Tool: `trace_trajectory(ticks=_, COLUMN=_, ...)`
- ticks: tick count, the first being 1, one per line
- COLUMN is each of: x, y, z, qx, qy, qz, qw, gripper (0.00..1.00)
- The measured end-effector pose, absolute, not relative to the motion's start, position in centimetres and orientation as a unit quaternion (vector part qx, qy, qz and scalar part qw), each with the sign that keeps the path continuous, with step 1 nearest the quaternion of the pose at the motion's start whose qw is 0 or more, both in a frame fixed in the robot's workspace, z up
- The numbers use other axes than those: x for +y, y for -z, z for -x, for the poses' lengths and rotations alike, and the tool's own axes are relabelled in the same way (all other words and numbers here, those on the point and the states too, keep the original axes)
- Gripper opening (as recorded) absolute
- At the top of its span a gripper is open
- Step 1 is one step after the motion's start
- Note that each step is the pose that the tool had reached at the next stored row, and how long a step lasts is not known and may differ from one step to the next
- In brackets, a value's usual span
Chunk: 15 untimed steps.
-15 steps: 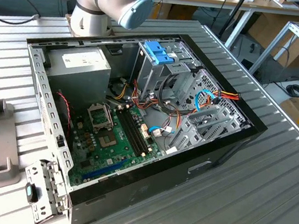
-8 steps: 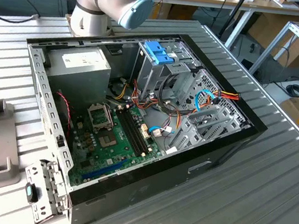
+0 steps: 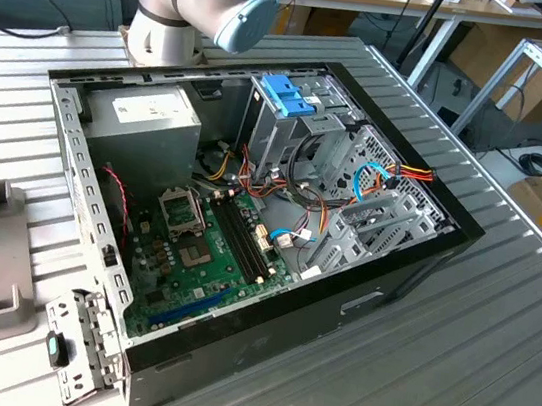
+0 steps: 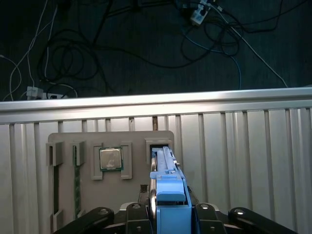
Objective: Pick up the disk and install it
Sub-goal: 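Pick up the disk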
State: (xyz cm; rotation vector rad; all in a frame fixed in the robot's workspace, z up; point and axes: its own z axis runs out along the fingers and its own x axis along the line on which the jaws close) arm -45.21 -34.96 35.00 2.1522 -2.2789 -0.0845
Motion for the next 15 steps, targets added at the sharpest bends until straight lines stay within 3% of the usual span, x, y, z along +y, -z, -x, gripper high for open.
trace_trajectory(ticks=15, x=-35.0, y=-36.7, z=45.2, qx=-0.727, qy=0.028, qz=-0.686, qw=0.002, gripper=0.37)
